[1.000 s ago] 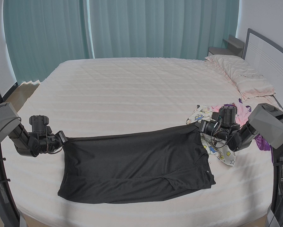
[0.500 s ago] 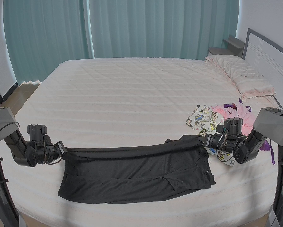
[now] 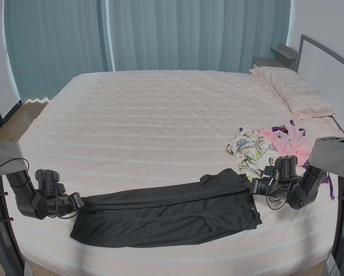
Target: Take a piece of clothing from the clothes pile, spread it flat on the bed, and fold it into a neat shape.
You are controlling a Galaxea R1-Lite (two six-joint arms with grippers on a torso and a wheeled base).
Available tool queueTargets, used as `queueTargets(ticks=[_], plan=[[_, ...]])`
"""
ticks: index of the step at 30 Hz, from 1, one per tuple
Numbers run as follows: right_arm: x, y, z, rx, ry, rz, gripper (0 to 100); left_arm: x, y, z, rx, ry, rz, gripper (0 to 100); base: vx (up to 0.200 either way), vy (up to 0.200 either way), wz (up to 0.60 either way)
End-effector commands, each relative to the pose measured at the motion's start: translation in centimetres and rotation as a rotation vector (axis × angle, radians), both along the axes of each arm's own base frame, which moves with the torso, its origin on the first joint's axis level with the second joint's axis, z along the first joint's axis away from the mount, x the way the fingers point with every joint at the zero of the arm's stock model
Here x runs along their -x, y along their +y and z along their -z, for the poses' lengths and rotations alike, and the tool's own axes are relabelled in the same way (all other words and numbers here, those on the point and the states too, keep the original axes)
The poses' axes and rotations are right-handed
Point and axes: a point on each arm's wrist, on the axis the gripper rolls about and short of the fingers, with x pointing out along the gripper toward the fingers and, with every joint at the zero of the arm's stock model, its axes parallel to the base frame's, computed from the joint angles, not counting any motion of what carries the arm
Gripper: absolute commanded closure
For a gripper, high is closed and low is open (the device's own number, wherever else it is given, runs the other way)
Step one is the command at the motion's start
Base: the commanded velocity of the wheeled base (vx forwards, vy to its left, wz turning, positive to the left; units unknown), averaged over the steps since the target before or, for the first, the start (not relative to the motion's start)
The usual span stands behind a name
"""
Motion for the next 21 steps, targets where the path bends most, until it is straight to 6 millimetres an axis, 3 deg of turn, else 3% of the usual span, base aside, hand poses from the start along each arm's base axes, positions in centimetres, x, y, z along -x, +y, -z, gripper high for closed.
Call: queueTargets(ticks=[1, 15, 16, 17, 21], plan=[[0.4, 0.0, 0.9, 0.002, 0.032, -0.006, 100, 0.3, -0.1, 1.3, 0.005, 0.042, 0.001, 100, 0.0, 0.0, 0.0], [1.3, 0.0, 2.4, 0.021, 0.072, -0.021, 100, 0.9, -0.2, 1.9, -0.033, 0.068, 0.036, 100, 0.0, 0.0, 0.0], [1.3, 0.0, 2.3, 0.022, 0.069, -0.024, 0, 1.0, -0.2, 1.9, -0.035, 0.071, 0.036, 100, 0.0, 0.0, 0.0], [1.4, 0.1, 2.4, 0.023, 0.071, -0.025, 0, 1.0, -0.2, 1.9, -0.036, 0.071, 0.037, 0, 0.0, 0.0, 0.0], [1.5, 0.2, 2.0, 0.019, 0.06, -0.028, 0, 1.0, -0.3, 1.9, -0.039, 0.072, 0.04, 0, 0.0, 0.0, 0.0]])
